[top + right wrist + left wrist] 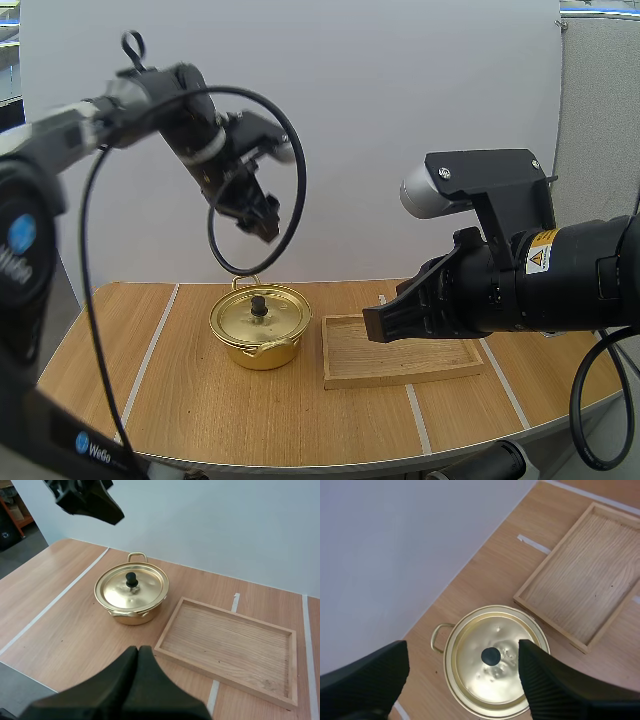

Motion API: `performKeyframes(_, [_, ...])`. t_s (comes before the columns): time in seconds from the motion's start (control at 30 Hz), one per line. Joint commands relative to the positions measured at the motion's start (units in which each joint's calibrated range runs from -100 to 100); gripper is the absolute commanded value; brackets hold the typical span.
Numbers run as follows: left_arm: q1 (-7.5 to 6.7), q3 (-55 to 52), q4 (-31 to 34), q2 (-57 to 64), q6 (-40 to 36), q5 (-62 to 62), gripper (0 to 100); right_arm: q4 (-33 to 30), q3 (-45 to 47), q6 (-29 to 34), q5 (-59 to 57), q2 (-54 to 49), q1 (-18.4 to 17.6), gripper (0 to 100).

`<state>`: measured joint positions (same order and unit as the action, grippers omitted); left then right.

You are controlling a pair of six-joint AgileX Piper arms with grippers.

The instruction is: Open the pot, put the grape inside, and close it

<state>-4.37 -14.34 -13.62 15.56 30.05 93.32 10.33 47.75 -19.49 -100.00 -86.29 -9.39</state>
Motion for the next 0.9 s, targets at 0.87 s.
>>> performKeyframes(0.87, [-0.14, -4.5, -0.4, 52.4, -15.8, 6.7, 81, 0.5, 0.2, -0.6, 0.0, -0.6, 0.2, 0])
